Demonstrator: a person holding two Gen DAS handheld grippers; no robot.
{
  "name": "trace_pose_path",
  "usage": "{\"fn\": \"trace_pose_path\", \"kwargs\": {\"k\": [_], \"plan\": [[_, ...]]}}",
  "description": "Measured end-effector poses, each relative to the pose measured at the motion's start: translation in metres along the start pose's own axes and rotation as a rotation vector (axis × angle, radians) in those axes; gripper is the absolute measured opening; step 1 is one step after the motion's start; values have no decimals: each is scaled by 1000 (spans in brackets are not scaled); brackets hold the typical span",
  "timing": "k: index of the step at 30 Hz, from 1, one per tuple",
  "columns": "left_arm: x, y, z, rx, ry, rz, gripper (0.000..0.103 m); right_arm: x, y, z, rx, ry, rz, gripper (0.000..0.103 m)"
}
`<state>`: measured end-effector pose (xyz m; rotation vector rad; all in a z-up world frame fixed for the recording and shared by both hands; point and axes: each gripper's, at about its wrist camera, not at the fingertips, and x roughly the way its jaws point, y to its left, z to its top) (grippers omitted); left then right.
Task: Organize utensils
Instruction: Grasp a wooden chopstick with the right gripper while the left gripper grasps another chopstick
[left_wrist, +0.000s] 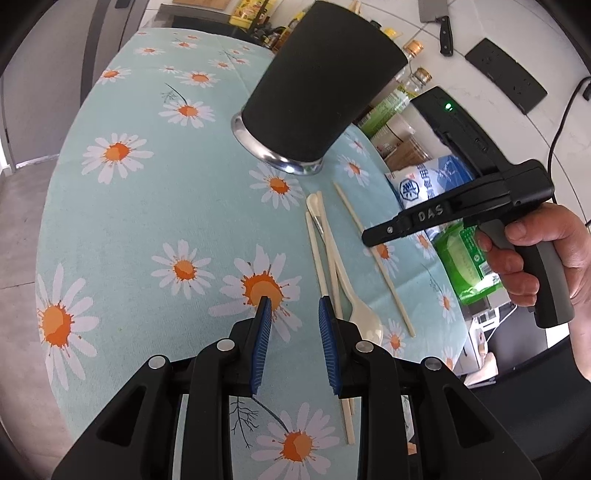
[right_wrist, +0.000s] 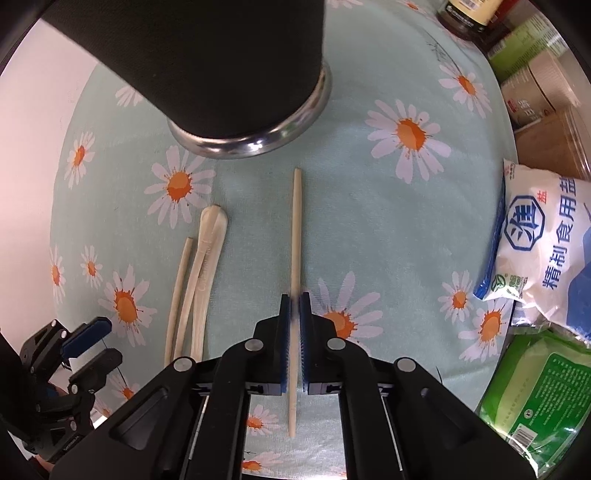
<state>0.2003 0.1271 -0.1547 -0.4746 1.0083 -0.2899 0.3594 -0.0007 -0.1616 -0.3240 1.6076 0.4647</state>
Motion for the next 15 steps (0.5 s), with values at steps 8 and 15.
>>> {"fn": "trace_pose_path", "kwargs": {"k": [8, 15], "plan": [[11, -12, 13, 27, 65, 20, 25, -28, -34, -24, 61, -79, 125, 6], [27, -30, 32, 14, 126, 88, 25, -52, -60, -51, 88, -149, 255, 6]]}}
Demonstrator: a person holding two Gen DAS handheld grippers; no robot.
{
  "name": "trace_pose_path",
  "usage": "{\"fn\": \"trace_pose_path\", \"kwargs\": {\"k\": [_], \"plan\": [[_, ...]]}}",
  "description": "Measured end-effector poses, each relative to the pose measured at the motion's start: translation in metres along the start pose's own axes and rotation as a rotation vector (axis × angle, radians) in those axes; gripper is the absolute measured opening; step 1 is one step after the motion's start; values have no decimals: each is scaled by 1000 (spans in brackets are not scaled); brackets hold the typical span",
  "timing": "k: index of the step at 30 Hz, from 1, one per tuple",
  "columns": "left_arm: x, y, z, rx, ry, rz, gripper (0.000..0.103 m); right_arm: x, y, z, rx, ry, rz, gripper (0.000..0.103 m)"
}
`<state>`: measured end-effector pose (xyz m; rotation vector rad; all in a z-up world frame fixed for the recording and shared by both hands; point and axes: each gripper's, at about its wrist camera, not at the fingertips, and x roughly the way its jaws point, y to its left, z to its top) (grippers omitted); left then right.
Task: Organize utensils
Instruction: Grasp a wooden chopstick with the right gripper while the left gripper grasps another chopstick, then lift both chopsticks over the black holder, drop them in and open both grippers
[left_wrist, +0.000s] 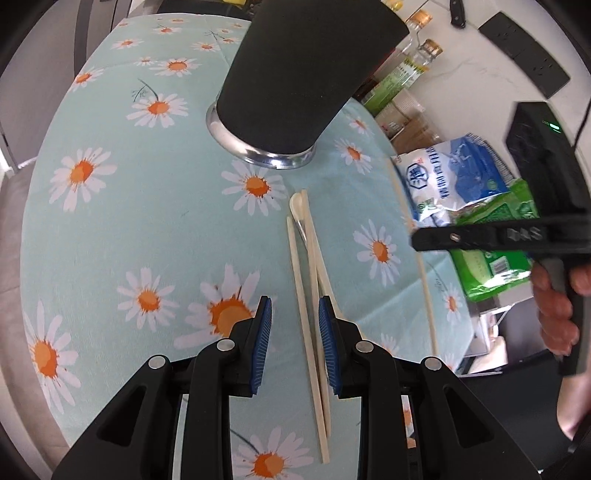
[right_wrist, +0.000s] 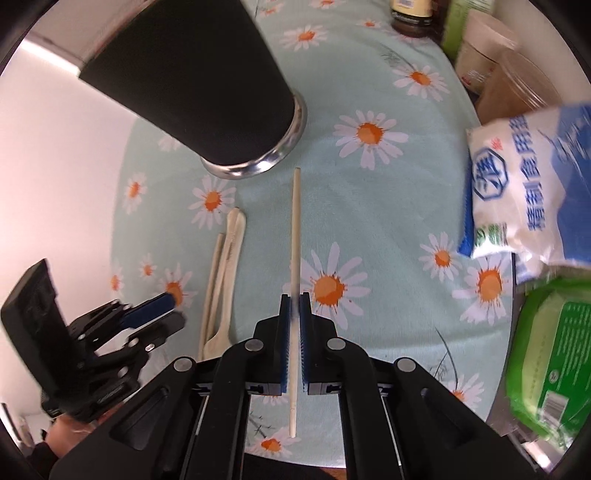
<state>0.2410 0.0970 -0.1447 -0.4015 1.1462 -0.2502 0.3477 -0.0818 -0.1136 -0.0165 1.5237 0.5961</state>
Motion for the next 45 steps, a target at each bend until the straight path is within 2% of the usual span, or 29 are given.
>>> {"fn": "trace_pose_path", "kwargs": {"k": [2, 9, 21, 28, 32, 38, 40, 45], "plan": [[5, -5, 4, 5, 21, 63, 25, -5, -6, -6, 7, -6, 38, 6], [22, -21, 7, 29, 93, 171, 25, -4, -14, -16, -1, -4, 130, 6], [30, -35, 11, 74, 156, 340, 23, -8, -20, -23, -69, -31, 251, 6], [32, -33, 14, 60, 171, 408, 11, 9, -20, -23, -90, -2, 342, 6], [31, -30, 16, 39, 175, 416, 4, 15, -21, -20, -87, 6, 368, 6], [24, -12, 18, -95, 148, 330, 4, 23, -25, -17, -64, -3, 453, 6], [23, -11, 19, -103, 145, 340, 4, 28, -26, -16, -43, 7, 481, 6], [7, -3, 20, -112, 100, 301, 4, 33, -19, -13, -38, -11, 503, 6]]}}
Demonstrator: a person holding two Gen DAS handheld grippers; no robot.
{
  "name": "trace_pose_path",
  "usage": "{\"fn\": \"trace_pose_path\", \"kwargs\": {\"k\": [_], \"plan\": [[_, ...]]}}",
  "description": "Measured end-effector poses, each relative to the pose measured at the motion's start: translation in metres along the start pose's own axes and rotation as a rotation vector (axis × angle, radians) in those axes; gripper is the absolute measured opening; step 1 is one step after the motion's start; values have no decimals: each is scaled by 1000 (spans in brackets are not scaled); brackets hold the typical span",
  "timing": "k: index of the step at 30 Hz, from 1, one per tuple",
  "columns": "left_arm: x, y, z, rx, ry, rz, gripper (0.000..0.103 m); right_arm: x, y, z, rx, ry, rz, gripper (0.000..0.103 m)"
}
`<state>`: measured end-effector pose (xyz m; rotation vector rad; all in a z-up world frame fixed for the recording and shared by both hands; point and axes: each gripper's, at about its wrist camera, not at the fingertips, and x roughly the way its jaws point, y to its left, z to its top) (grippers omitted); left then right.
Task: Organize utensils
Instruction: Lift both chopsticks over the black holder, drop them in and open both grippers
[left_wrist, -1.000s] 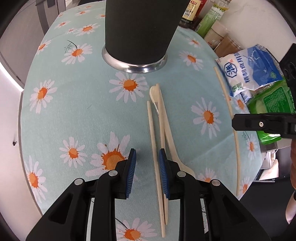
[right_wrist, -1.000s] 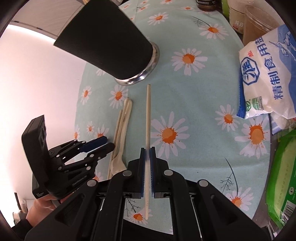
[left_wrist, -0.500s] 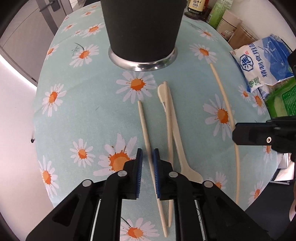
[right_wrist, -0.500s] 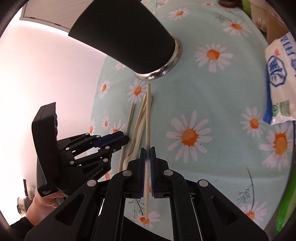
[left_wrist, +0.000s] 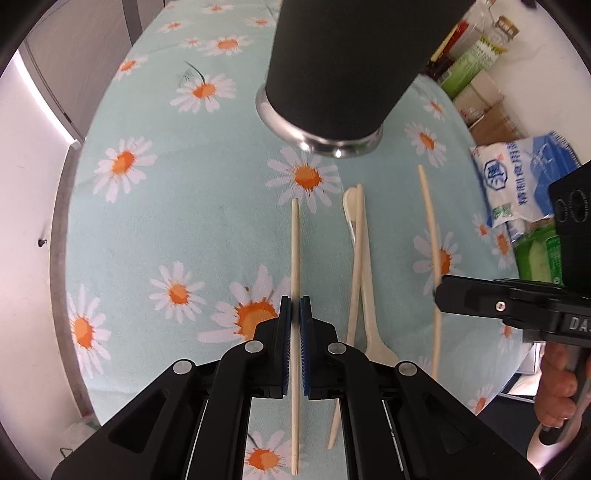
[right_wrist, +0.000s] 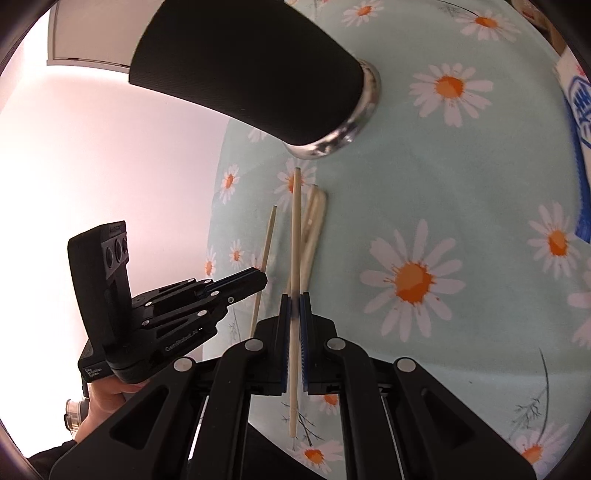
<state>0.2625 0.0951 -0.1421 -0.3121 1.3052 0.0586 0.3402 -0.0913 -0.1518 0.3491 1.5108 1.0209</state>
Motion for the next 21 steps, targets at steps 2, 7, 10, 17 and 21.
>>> {"fn": "trace_pose_path", "kwargs": {"k": [2, 7, 10, 17, 21], "plan": [[-12, 0, -3, 1, -36, -13, 4, 3, 4, 1, 0, -20, -17, 6], [-39, 9, 1, 32, -125, -77, 4, 4, 21, 2, -9, -86, -62, 6], [-59, 20, 5, 49, -172, -132, 4, 2, 32, 0, -6, -140, -105, 6], [-83, 25, 12, 134, -256, -291, 4, -3, 57, -14, 12, -236, -177, 6], [-90, 36, 13, 139, -280, -348, 4, 0, 73, -20, 14, -304, -182, 6]]}}
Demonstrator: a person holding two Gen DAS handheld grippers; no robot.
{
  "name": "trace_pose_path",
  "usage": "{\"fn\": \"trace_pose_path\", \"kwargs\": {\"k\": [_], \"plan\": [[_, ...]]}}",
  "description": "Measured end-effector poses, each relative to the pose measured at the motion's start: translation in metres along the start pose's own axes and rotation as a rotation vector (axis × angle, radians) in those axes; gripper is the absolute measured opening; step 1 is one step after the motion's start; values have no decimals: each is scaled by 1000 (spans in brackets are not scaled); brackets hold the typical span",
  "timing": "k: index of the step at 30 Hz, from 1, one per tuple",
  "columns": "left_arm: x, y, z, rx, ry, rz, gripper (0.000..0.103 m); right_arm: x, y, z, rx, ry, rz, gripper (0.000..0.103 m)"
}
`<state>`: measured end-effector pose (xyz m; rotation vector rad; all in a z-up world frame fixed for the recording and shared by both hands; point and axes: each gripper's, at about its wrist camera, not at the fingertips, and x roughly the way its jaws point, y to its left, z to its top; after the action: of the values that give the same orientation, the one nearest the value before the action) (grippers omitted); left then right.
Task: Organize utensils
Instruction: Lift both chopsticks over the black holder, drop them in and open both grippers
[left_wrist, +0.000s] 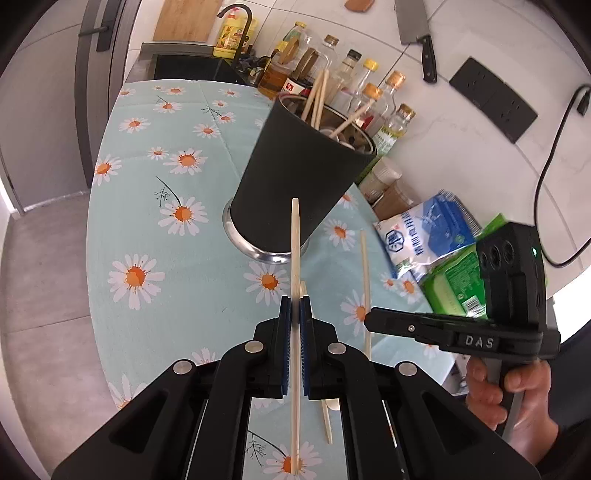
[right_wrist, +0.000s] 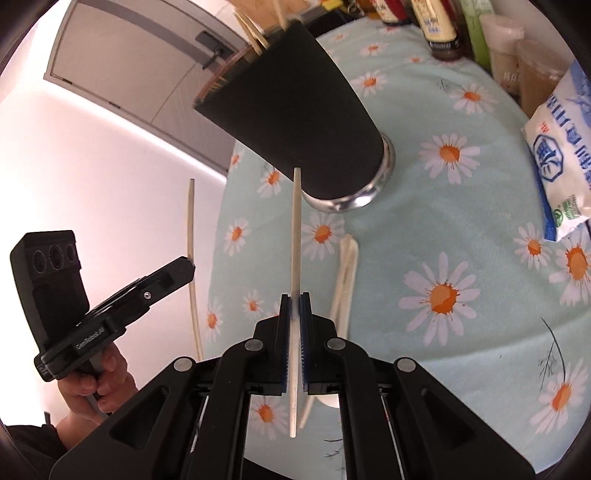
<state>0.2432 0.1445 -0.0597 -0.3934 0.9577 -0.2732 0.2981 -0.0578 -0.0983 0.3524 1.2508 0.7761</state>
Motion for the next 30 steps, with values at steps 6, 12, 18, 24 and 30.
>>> {"fn": "trace_pose_path", "kwargs": {"k": [6, 12, 18, 24, 30], "plan": [[-18, 5, 7, 1, -94, -76, 4, -24, 18, -2, -16, -119, 25, 6], [-30, 1, 23, 16, -170, -117, 4, -54, 42, 10, -99, -266, 19, 6], [-47, -9, 46, 55, -313, -129, 4, -71, 55, 26, -150, -349, -1, 6], [-58, -15, 71, 54, -432, -129, 4, -93, 65, 52, -194, -448, 8, 6], [-69, -21, 96, 49, -544, -133, 4, -108, 72, 85, -232, -580, 47, 6]]}}
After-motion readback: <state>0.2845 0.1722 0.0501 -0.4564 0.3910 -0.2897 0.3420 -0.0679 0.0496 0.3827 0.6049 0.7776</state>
